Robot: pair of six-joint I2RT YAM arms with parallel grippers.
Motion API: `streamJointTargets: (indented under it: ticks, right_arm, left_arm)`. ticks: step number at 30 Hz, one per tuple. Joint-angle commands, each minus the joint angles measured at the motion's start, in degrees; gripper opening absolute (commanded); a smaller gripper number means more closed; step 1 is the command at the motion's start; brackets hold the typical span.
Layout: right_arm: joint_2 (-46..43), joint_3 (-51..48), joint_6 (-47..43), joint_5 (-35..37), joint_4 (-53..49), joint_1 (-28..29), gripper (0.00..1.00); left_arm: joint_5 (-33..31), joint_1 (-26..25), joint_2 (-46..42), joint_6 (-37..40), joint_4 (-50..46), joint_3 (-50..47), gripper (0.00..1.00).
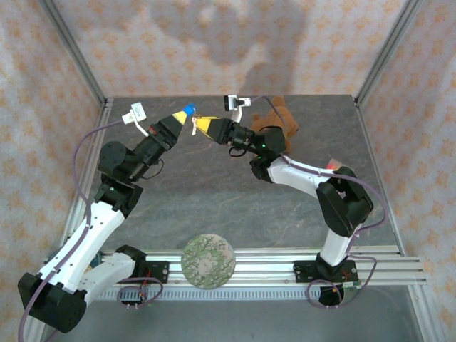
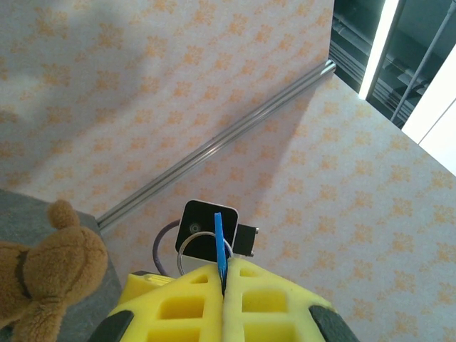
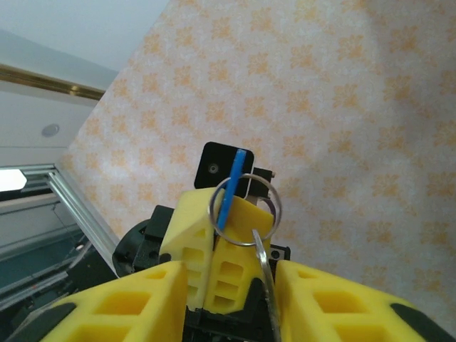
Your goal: Remove the keys from the keyring
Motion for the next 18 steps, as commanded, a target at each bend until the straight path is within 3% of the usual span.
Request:
streamJointTargets:
  ticks: [1, 2, 5, 11, 13, 18]
  right_arm:
    - [0.1, 2.5, -0.4, -0.4, 3.0, 0.4, 0.46]
    - [0.2, 2.7, -0.4, -0.4, 3.0, 0.4, 0.47]
    - [0.5, 3.4, -0.6, 0.1, 3.0, 0.7, 0.63]
    - [1.8, 4.8, -0.7, 0.6, 3.0, 1.0, 0.66]
    - [2.1, 5.3, -0.7, 0.4, 3.0, 1.3, 0.63]
    - [2.6, 5.7, -0.4, -0.2, 3.0, 2.0, 0.41]
  left_arm:
    - [-0.1, 0.6, 0.1, 0.2, 2.2, -0.5, 0.00]
    - [0.0, 0.6, 0.2, 0.0, 2.4, -0.5, 0.00]
    - [0.8, 0.6, 1.1, -1.3, 3.9, -0.6, 0.00]
    - [1.9, 0.5, 2.8, -4.3, 7.9, -1.3, 0.00]
    - [1.8, 0.5, 2.7, -4.3, 7.9, -1.4, 0.00]
    - [0.2, 0.5, 1.2, -3.5, 7.4, -2.2, 0.00]
